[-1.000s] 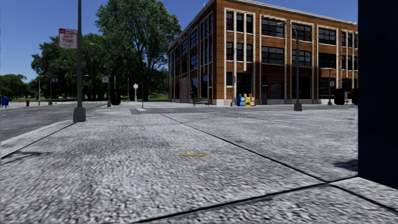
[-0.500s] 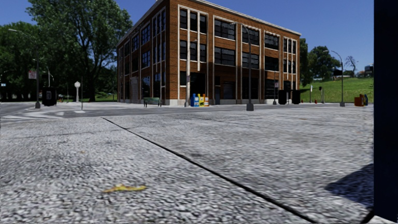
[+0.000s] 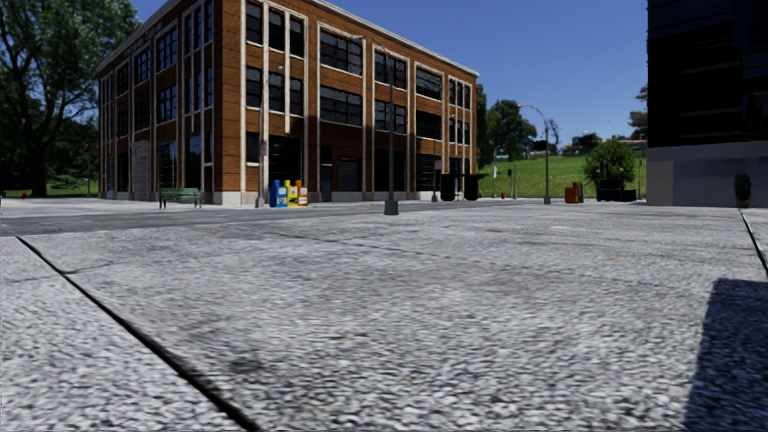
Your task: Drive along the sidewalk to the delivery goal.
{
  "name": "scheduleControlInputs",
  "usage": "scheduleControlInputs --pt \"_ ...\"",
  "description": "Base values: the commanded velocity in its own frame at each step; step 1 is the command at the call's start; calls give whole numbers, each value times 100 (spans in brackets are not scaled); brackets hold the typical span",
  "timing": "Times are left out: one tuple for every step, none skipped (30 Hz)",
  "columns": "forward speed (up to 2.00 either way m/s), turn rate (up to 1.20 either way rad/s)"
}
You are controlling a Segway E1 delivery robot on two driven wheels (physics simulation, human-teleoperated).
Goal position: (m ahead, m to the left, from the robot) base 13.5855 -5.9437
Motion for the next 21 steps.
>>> scheduleControlInputs --pt "200 -59" --pt "200 -59" --pt "200 -59" --pt "200 -59" --pt "200 -59" --pt "200 -59" --pt "200 -59" --pt "200 -59" --pt "200 -59" --pt "200 -59" --pt "200 -59" --pt "200 -59" --pt "200 -59" --pt "200 -59" --pt "200 -59" --pt "200 -59" --pt "200 -59" --pt "200 -59" --pt "200 -58" --pt "200 -58" --pt "200 -54"
